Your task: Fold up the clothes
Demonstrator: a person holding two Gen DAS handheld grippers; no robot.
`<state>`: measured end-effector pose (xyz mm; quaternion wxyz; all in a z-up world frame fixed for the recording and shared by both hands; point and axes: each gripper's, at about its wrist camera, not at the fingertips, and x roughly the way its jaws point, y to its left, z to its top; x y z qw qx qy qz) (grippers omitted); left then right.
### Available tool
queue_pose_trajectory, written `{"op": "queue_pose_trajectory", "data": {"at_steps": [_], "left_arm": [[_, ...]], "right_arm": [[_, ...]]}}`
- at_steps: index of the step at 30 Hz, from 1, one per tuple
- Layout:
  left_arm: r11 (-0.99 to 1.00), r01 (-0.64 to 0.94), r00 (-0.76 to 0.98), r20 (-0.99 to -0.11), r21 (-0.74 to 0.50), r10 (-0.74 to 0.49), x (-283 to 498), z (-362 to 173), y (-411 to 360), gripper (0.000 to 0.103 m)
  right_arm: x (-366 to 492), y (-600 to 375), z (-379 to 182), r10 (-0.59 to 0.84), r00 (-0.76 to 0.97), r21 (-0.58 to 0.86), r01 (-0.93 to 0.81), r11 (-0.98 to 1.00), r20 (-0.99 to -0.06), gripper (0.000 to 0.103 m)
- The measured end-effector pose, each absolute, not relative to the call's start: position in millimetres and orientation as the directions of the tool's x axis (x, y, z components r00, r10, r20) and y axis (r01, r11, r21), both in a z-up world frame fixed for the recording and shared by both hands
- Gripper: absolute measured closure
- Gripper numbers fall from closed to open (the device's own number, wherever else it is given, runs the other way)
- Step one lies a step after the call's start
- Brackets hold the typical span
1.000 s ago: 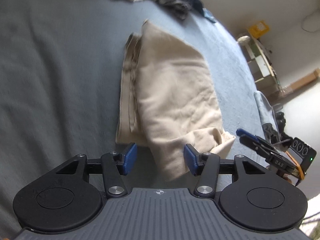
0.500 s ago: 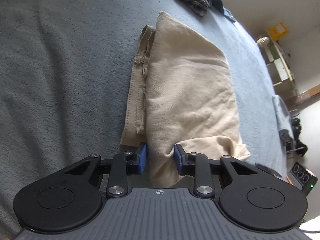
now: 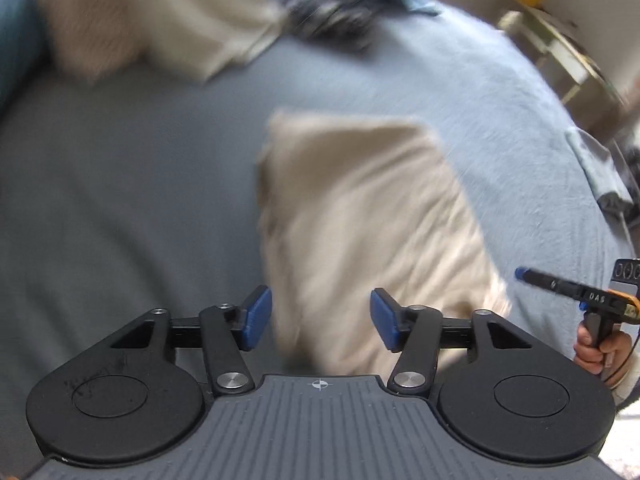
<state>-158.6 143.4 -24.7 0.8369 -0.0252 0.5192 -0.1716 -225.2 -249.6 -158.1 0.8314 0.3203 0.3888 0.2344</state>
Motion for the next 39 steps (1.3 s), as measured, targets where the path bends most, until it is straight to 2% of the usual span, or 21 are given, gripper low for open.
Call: {"op": "queue_pose_trajectory", "data": {"at_steps": [4,7,9,13,16,27,33,36,37,39], "left_arm": [[0.866,0.47,0.401,-0.834,-0.167,-0.379,-117.2,-37.1,70.0,0.047],[0.833,0.549,0.434,-0.829,-0.067,-0.352,-93.9,-60.0,25.1,0.048],[0.852,0.521,0.456,-0.827,-0.053,-0.33,-79.5,-72.4,18.4,0.048],[0.885,0.452,0.468,-0.815,-0.113,-0.343,-60.0,-90.6,32.3,0.048],[0.9,0.412,0.484,-0.803,-0.139,-0.346,-50.8,-101.1,42.1,0.049],[0.906,0.389,0.512,-0.779,-0.165,-0.361,-38.4,-110.7,46.9,0.048],[0.923,0.305,0.504,-0.783,-0.233,-0.364,-24.0,-122.1,60.2,0.043],[0.923,0.307,0.511,-0.778,-0.233,-0.367,-24.4,-123.8,60.9,0.042],[0.923,0.31,0.514,-0.777,-0.227,-0.364,-24.9,-124.3,59.9,0.042],[0.924,0.312,0.518,-0.775,-0.224,-0.362,-24.4,-125.5,59.5,0.041]], "right_arm": [[-210.0,-244.1,-166.6,0.664,0.586,0.742,-0.152,0.653,-0.464,0.063],[-195.4,-237.5,-166.2,0.66,0.606,0.739,-0.168,0.652,-0.444,0.063],[-183.9,-235.3,-165.2,0.662,0.615,0.747,-0.172,0.642,-0.428,0.064],[-169.6,-228.8,-169.3,0.681,0.597,0.764,-0.169,0.622,-0.423,0.064],[-173.0,-214.8,-181.6,0.716,0.522,0.759,-0.182,0.625,-0.463,0.065],[-209.5,-222.4,-190.0,0.834,0.346,0.812,-0.255,0.525,-0.431,0.068],[-213.0,-242.7,-182.1,0.797,0.406,0.788,-0.242,0.566,-0.447,0.068],[-213.6,-237.5,-180.1,0.804,0.375,0.769,-0.283,0.573,-0.461,0.068],[-212.3,-233.9,-181.4,0.805,0.371,0.766,-0.288,0.575,-0.464,0.069],[-209.8,-228.1,-184.4,0.806,0.366,0.765,-0.292,0.574,-0.465,0.082]]}}
